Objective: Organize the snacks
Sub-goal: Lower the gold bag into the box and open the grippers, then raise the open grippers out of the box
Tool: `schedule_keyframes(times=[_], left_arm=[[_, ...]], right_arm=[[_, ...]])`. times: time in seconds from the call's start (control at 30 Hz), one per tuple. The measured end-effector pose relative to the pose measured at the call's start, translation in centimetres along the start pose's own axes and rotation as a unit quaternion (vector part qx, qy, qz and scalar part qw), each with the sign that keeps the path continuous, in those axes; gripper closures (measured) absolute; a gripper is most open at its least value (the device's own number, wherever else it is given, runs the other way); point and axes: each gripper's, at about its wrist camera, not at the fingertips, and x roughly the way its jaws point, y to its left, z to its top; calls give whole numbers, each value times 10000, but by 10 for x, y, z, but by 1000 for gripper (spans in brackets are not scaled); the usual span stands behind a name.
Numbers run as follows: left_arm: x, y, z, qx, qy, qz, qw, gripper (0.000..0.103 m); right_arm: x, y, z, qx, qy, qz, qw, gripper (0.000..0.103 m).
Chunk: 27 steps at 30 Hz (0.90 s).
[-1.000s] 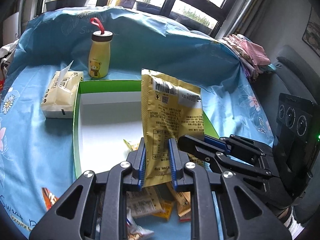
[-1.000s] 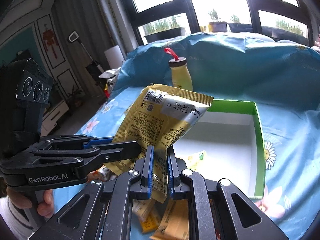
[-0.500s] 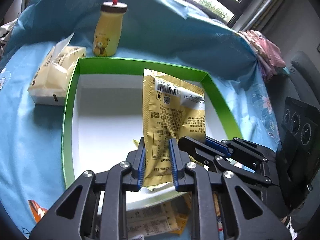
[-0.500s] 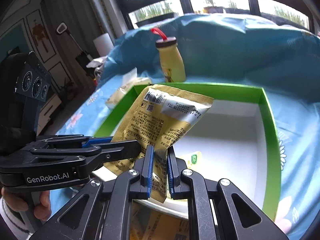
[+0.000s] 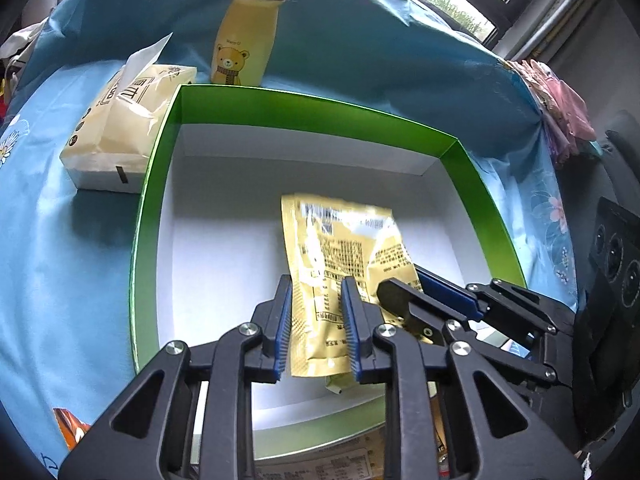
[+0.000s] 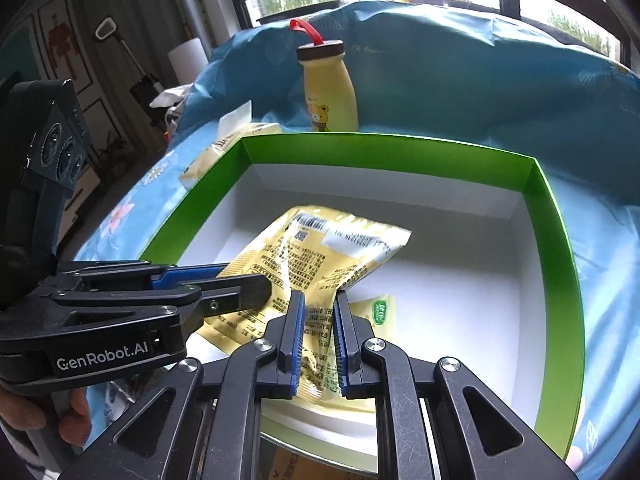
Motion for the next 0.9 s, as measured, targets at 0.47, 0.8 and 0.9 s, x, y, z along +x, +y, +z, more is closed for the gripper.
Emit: schedule_keyframes(times=[0.47,0.8,0.9], left_arm=[[-26,-15,0,233,-355,198,9989,10],[-61,-19,-18,297,-591,495,9966,8],[-74,-24,-29,353,-711,599,9950,1]], right_arm=[[-34,-12,-4,145,-419,-542,9975,51],[-83,-10,-23,304,-746,-518,9954,44],[-96,-6,-34,330,-785,-485,9952,42]])
